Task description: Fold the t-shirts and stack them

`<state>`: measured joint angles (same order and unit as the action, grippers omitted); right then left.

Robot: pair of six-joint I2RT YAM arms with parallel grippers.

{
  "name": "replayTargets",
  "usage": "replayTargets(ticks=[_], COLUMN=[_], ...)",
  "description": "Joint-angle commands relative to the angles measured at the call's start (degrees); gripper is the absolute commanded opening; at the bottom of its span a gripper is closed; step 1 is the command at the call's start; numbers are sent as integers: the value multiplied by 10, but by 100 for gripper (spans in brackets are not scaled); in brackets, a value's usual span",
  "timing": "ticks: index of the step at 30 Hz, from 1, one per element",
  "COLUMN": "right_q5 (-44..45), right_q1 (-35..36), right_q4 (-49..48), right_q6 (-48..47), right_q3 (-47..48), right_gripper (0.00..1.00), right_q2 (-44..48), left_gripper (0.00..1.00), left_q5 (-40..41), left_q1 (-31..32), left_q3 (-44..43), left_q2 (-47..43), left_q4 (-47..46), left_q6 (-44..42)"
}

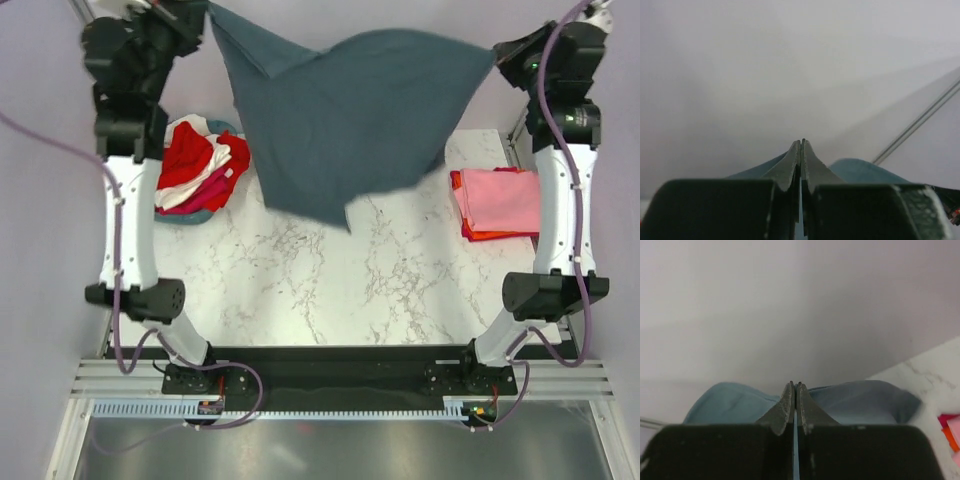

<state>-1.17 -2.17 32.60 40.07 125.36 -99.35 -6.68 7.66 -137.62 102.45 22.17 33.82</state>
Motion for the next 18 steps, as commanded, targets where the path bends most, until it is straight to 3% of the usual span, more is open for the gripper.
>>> replayTargets(ticks=[1, 5, 8, 13, 18], right_q5=[-52, -81, -108, -143, -158], right_q1=[-24, -27, -27, -27, -27], right_q4=[-31, -75, -138, -204, -255], right_q6=[38, 40, 48, 48, 38], right_q3=[27, -77, -199, -372, -513], right_gripper=[0, 0, 0, 0, 0], right_q2=[4, 21, 34, 34, 28], left_gripper=[2, 2, 2, 2, 2], left_q5=[-11, -7, -28, -43, -25], left_q1=[-38, -45, -46, -45, -44], left_q3=[60, 137, 244, 488, 697], left_q2=[-67, -86, -113, -185, -282], left_q4=[-145, -147, -181, -251, -254], left_q6=[10, -5, -18, -13, 5])
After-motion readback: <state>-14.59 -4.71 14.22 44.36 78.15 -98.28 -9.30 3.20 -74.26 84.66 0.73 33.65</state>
